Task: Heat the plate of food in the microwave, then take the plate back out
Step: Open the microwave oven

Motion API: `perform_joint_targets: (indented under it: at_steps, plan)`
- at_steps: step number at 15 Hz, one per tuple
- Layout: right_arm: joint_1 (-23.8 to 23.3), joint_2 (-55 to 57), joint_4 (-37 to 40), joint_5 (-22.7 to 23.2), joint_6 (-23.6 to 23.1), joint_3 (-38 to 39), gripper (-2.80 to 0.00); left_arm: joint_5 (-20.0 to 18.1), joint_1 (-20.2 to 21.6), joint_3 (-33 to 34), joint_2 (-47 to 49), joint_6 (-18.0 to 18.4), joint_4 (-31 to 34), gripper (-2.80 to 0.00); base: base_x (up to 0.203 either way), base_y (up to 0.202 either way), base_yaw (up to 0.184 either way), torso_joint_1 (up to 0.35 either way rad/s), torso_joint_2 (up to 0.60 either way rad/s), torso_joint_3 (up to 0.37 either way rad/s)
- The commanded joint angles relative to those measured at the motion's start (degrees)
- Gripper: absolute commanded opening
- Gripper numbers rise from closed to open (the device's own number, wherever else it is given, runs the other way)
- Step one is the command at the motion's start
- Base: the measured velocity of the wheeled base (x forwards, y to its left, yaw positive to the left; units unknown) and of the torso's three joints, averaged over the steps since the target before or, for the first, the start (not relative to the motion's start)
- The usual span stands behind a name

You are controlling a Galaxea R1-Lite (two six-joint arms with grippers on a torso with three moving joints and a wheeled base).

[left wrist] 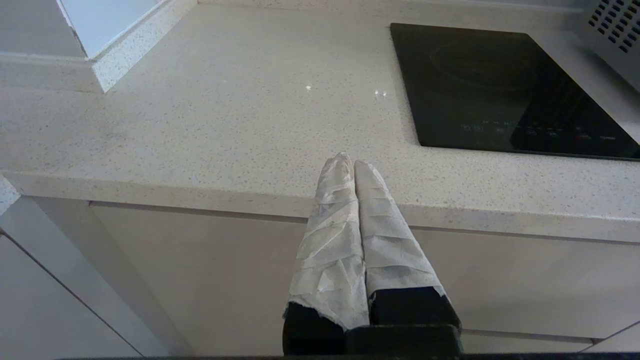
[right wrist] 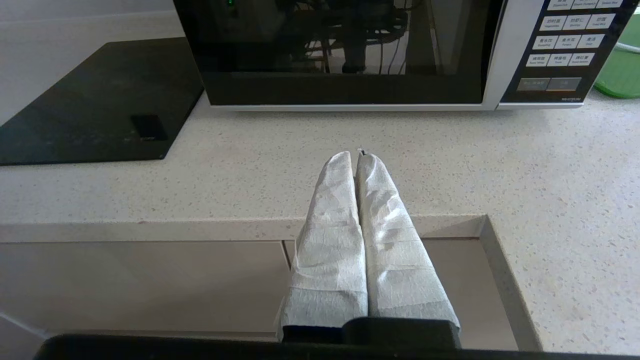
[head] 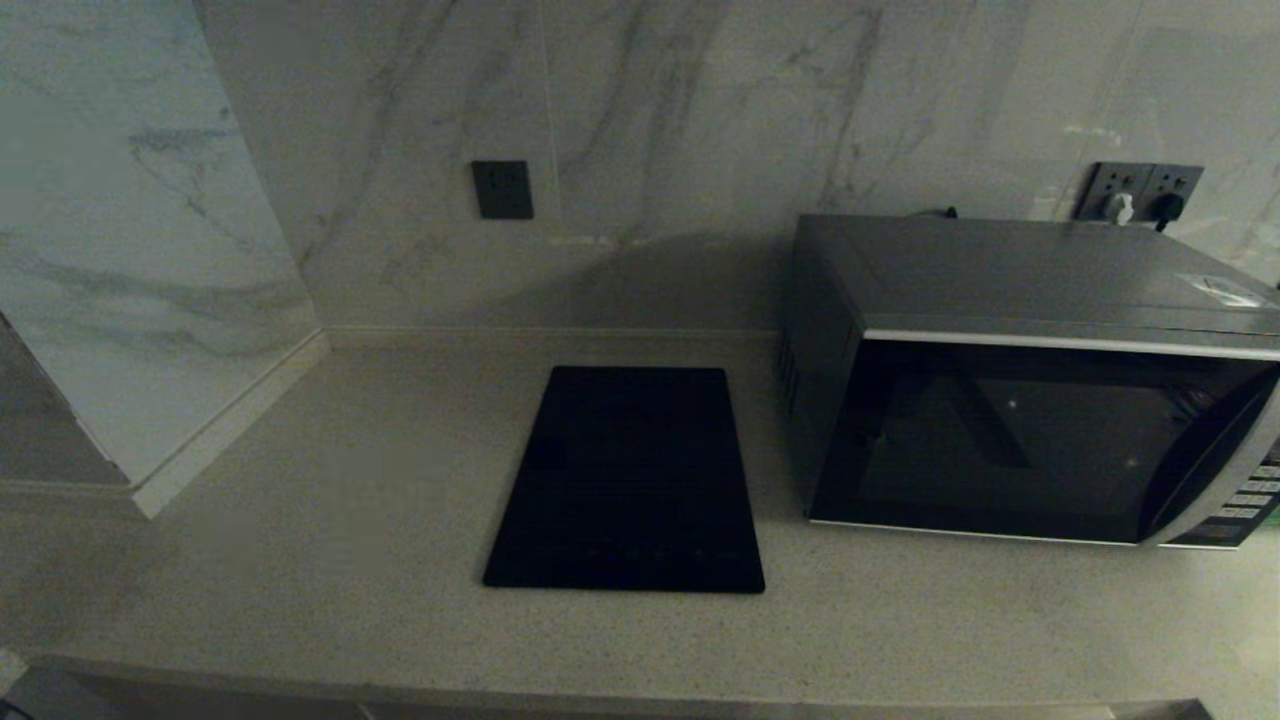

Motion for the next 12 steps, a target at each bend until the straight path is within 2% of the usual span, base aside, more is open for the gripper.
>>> perform_joint_targets:
  at_steps: [1,12]
  plan:
    - [0.02,0.09,0.0,-0.02,0.04,0.09,-2.8,0.03,0.01,0.0,0.0,-0.04,-0.02,-2.8,0.0,0.0,0.0,0.0,0.0,0.0]
    - [0.02,0.09,0.0,-0.02,0.04,0.09,-2.8,0.03,0.01,0.0,0.09,-0.04,-0.02,-2.8,0.0,0.0,0.0,0.0,0.0,0.0]
